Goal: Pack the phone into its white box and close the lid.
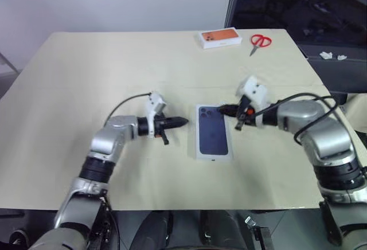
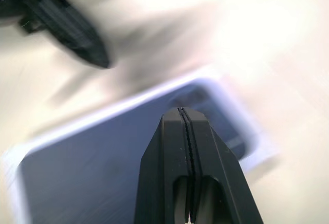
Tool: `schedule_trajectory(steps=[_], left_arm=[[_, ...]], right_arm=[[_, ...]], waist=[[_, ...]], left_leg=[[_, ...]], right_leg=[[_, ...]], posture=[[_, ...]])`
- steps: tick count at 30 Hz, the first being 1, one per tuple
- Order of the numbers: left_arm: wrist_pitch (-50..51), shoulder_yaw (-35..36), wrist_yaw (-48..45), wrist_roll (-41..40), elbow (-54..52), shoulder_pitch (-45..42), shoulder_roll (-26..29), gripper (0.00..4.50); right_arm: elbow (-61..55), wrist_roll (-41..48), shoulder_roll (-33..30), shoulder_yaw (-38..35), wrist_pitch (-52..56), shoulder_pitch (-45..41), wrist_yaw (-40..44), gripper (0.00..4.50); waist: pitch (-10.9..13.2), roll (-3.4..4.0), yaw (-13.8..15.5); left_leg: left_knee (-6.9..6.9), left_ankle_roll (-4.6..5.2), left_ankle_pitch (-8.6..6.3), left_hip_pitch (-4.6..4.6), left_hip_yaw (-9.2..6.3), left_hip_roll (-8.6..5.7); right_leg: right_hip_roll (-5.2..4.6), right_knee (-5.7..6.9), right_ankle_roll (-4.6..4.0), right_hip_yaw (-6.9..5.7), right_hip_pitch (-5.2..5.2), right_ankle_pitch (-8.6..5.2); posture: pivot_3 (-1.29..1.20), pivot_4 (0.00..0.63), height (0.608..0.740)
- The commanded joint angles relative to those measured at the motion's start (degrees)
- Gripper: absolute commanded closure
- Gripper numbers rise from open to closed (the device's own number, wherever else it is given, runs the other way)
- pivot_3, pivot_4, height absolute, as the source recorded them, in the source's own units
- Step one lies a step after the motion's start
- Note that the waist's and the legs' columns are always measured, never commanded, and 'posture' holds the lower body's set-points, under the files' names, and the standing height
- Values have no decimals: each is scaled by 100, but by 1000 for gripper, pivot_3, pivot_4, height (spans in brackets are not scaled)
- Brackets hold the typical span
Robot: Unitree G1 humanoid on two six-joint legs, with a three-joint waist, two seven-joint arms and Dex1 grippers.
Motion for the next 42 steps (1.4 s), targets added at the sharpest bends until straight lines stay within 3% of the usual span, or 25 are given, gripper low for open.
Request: schedule_trajectory(steps=[1,9,18,24,30,37,39,42], left_arm=[[16,460,-177,-262,-358,-8,405,4500],[-116,1170,-465,-565,-986,895,1326,4500],[-559,2163,-617,-635,-1021,2159,2116,4500],[-1239,2424,-687,-487,-732,2756,2163,4500],[-594,2406,-547,-806,-701,2749,2206,4500],[-596,2354,-547,-770,-708,2694,2254,4500],[-473,2360,-374,-732,-691,2655,2255,3953],[-519,2332,-269,-657,-623,2554,2245,2730]], right_arm=[[-29,149,104,-445,-587,28,-93,4473],[-219,100,-367,-531,-1881,1075,609,4473],[334,284,-921,-1439,-2923,2160,1217,4473],[653,361,-1009,-1607,-3247,2419,1475,4473],[691,230,-963,-1501,-3551,2437,1396,4473],[689,386,-974,-1391,-3339,2371,1440,4473],[689,364,-968,-1362,-3328,2301,1393,3958],[704,337,-945,-1335,-3323,2213,1344,2659]], waist=[[1,2,-6],[4,7,-6],[5,9,3],[6,12,-1],[6,12,9],[6,12,4],[6,12,0],[6,12,6]], left_leg=[[0,0,0,0,1,0],[-6,4,-2,0,1,-1],[-6,4,-3,5,2,5],[-7,6,-4,5,4,7],[-7,6,-4,5,4,7],[-7,6,-4,5,4,7],[-7,6,-4,5,4,7],[-7,6,-4,5,4,7]], right_leg=[[0,1,0,2,0,0],[-2,-5,0,2,1,0],[-3,-4,-2,2,4,-1],[-5,-7,-2,3,6,-1],[-5,-8,-2,2,7,-1],[-5,-7,-2,2,6,-1],[-5,-7,-2,3,6,-1],[-4,-6,-2,3,6,-1]], posture=[[0,150,740],[0,150,740],[0,150,740],[0,150,740],[0,150,740],[0,150,740],[0,150,740],[0,150,740]])
